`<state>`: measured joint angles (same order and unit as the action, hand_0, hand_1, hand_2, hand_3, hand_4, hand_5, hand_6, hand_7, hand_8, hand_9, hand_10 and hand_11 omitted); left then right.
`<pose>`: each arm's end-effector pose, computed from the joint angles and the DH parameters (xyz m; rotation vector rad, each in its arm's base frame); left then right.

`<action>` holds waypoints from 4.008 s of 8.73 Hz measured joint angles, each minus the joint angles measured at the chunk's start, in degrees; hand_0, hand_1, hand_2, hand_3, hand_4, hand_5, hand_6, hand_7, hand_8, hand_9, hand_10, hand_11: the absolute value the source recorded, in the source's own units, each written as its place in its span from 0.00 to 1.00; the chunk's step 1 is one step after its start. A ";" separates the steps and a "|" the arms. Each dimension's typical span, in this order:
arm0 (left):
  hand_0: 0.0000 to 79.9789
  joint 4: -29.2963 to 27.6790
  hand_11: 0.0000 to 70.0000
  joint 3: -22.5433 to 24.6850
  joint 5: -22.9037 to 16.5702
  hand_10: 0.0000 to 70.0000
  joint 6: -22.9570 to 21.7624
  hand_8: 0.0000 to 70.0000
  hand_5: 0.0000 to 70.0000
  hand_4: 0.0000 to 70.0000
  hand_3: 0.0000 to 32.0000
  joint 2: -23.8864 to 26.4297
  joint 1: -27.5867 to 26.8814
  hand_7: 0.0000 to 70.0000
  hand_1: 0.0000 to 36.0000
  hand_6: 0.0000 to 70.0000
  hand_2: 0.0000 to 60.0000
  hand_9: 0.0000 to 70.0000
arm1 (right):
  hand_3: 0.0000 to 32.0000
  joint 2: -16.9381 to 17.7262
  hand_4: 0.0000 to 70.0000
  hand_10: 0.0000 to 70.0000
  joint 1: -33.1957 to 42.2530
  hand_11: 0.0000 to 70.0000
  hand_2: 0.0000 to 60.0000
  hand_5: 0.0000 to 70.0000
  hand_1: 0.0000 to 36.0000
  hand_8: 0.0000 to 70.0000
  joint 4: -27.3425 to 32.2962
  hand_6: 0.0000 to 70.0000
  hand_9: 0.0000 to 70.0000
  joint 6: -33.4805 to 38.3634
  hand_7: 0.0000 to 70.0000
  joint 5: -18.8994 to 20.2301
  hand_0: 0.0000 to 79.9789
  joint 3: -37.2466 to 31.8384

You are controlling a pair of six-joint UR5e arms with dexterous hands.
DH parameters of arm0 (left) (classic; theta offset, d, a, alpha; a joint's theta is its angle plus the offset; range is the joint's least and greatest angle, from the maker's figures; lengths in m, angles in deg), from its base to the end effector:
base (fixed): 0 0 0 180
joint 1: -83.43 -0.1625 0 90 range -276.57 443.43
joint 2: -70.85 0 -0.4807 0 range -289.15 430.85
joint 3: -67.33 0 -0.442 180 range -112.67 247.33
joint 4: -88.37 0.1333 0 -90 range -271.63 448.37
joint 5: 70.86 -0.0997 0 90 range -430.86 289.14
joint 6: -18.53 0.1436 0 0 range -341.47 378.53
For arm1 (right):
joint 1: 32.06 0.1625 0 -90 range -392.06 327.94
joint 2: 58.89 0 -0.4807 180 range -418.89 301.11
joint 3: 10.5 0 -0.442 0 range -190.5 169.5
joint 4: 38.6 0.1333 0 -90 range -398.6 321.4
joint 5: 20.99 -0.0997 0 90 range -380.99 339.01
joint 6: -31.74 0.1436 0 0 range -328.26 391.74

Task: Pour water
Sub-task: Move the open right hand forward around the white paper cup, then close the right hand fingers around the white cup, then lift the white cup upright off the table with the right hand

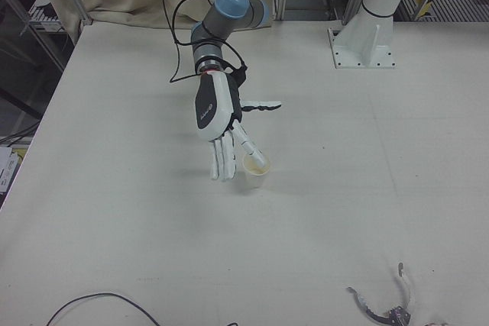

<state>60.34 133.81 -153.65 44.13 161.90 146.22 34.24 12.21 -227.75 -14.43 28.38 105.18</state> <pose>0.1255 -0.5750 0.8975 0.0865 2.0070 -1.6862 -0.2076 -0.5192 0.5447 0.6003 -2.0243 1.6520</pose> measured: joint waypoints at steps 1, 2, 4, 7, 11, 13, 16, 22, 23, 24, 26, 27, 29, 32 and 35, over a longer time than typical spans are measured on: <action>0.63 0.48 0.20 1.53 0.02 0.11 -0.35 0.00 1.00 0.51 0.00 -0.87 0.10 0.33 1.00 0.00 1.00 0.05 | 0.00 -1.31 0.13 0.00 -0.89 0.00 0.00 0.05 0.19 0.04 0.10 0.00 0.04 0.81 0.00 -0.07 0.61 -2.04; 0.63 0.76 0.20 2.52 0.02 0.11 -0.52 0.00 1.00 0.51 0.00 -1.28 0.41 0.33 1.00 0.00 1.00 0.05 | 0.00 -2.11 0.11 0.00 -2.27 0.00 0.00 0.03 0.23 0.04 0.24 0.00 0.04 1.55 0.00 -0.60 0.62 -3.56; 0.64 0.79 0.21 3.42 0.00 0.11 -0.67 0.00 1.00 0.51 0.00 -1.76 1.36 0.34 1.00 0.00 1.00 0.05 | 0.00 -2.63 0.12 0.00 -7.59 0.00 0.00 0.03 0.23 0.04 0.70 0.00 0.04 6.86 0.00 -5.73 0.62 -6.93; 0.64 0.59 0.21 4.49 -0.07 0.11 -1.24 0.00 1.00 0.50 0.00 -3.00 2.82 0.34 1.00 0.00 1.00 0.05 | 0.00 -2.55 0.12 0.00 -14.89 0.00 0.00 0.02 0.19 0.03 -0.11 0.00 0.03 22.70 0.00 -16.36 0.61 -13.77; 0.65 0.63 0.21 5.46 -0.16 0.12 -1.51 0.00 1.00 0.50 0.00 -4.06 3.42 0.34 1.00 0.00 1.00 0.05 | 0.00 -2.52 0.13 0.00 -14.38 0.00 0.00 0.02 0.17 0.03 -0.76 0.00 0.04 25.25 0.00 -18.10 0.60 -15.88; 0.65 0.54 0.21 5.47 -0.16 0.12 -1.54 0.00 1.00 0.49 0.00 -4.36 3.52 0.33 1.00 0.00 1.00 0.05 | 0.00 -5.04 0.13 0.00 -14.07 0.00 0.00 0.02 0.18 0.03 -0.50 0.00 0.04 24.50 0.00 -18.24 0.60 -19.49; 0.65 0.67 0.21 5.42 -0.10 0.12 -1.52 0.01 1.00 0.49 0.00 -4.53 4.19 0.33 1.00 0.00 1.00 0.05 | 0.00 -9.80 0.14 0.00 -14.46 0.00 0.00 0.02 0.18 0.03 -0.19 0.00 0.04 23.81 0.00 -18.25 0.60 -24.55; 0.64 2.08 0.22 5.21 -0.01 0.12 -1.33 0.01 1.00 0.48 0.00 -4.43 4.54 0.33 1.00 0.00 1.00 0.05 | 0.00 -10.84 0.17 0.00 -17.42 0.00 0.00 0.05 0.24 0.03 -0.11 0.00 0.05 22.58 0.00 -18.14 0.62 -25.26; 0.64 2.20 0.22 5.15 -0.01 0.12 -1.29 0.01 1.00 0.48 0.00 -4.41 4.54 0.33 1.00 0.00 1.00 0.05 | 0.00 -11.11 0.23 0.00 -17.54 0.00 0.00 0.19 0.27 0.06 -0.11 0.00 0.09 22.42 0.05 -18.11 0.63 -25.26; 0.64 2.29 0.22 5.08 -0.01 0.12 -1.27 0.01 1.00 0.48 0.00 -4.39 4.54 0.33 1.00 0.00 1.00 0.05 | 0.00 -11.35 0.29 0.03 -17.57 0.07 0.00 0.40 0.30 0.16 -0.13 0.07 0.27 22.29 0.25 -18.10 0.65 -25.25; 0.64 2.46 0.22 5.00 -0.01 0.12 -1.23 0.01 1.00 0.48 0.00 -4.31 4.54 0.33 1.00 0.00 1.00 0.05 | 0.00 -11.59 0.36 0.14 -17.57 0.22 0.00 0.79 0.27 0.38 -0.11 0.23 0.60 21.96 0.54 -18.17 0.65 -25.24; 0.64 2.60 0.22 4.99 -0.01 0.12 -1.19 0.01 1.00 0.48 0.00 -4.21 4.54 0.33 1.00 0.00 1.00 0.05 | 0.00 -11.66 0.37 0.16 -17.57 0.24 0.00 0.83 0.24 0.41 -0.09 0.26 0.63 21.80 0.55 -18.21 0.64 -25.21; 0.64 2.85 0.22 4.98 -0.01 0.12 -1.17 0.01 1.00 0.48 0.00 -4.08 4.60 0.33 1.00 0.00 1.00 0.05 | 0.00 -12.15 0.37 0.14 -17.56 0.23 0.00 0.88 0.24 0.41 -0.09 0.27 0.62 21.64 0.54 -18.25 0.64 -25.17; 0.65 2.97 0.22 4.97 -0.01 0.12 -1.16 0.01 1.00 0.48 0.00 -4.00 4.63 0.33 1.00 0.01 1.00 0.05 | 0.00 -12.82 0.39 0.20 -16.85 0.31 0.79 1.00 0.55 0.58 -0.08 0.48 0.80 20.81 0.70 -18.12 0.65 -24.74; 0.69 2.93 0.23 5.86 -0.14 0.13 -1.06 0.02 1.00 0.52 0.00 -3.83 4.54 0.35 1.00 0.03 1.00 0.06 | 0.00 -13.47 0.39 0.18 -14.92 0.29 0.90 1.00 0.63 0.55 -0.14 0.48 0.76 19.66 0.67 -17.80 0.66 -23.00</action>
<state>63.27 139.67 -153.79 43.07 158.07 150.76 20.76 -2.71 -227.89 5.23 10.59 82.18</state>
